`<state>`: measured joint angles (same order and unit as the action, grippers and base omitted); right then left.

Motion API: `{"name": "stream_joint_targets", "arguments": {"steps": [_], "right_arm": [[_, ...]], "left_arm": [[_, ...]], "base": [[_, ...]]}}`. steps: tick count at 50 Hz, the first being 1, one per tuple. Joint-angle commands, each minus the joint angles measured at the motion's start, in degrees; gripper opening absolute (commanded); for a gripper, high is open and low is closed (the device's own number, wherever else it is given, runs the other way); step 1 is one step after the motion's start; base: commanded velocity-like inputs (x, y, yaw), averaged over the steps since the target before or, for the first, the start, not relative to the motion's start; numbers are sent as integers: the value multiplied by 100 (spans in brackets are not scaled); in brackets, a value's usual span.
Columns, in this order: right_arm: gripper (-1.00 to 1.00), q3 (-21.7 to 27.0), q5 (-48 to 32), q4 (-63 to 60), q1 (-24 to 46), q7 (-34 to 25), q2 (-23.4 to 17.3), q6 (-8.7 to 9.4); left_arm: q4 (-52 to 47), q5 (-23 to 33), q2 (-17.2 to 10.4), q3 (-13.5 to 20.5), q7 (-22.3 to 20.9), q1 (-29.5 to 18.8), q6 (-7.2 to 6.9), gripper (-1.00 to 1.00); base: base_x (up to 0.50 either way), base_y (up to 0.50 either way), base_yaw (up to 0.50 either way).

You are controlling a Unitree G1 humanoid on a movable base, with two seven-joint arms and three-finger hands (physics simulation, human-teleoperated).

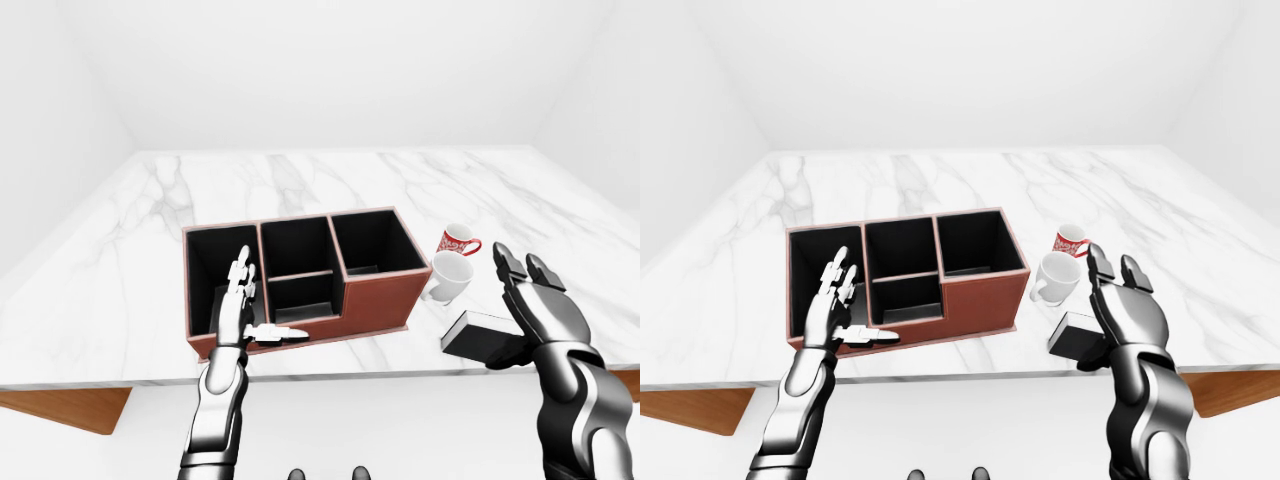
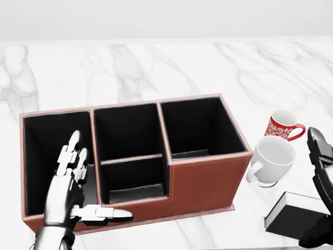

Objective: Pick up the book and place it in the right compartment of the caddy.

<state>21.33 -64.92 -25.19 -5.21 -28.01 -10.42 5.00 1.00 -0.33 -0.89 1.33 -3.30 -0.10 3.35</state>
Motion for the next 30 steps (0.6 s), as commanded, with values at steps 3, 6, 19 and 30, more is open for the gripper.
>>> {"name": "stream_joint_targets", "arguments": {"steps": [3, 6, 19, 30], "right_arm": [[100, -130, -98, 529, 160, 68, -115, 0], [100, -135, -57, 676, 203, 130, -178, 0], [100, -117, 135, 1241, 248, 338, -370, 0], [100, -149, 236, 1594, 248, 504, -427, 0]], "left_arm": [[49, -2, -4, 10, 0, -20, 35, 100], [49, -2, -4, 11, 4, -27, 29, 100], [37, -3, -5, 11, 10, -26, 17, 100], [73, 4, -3, 11, 21, -31, 46, 100]], "base": [[0, 0, 0], [0, 0, 0], [0, 0, 0], [0, 0, 0]]}}
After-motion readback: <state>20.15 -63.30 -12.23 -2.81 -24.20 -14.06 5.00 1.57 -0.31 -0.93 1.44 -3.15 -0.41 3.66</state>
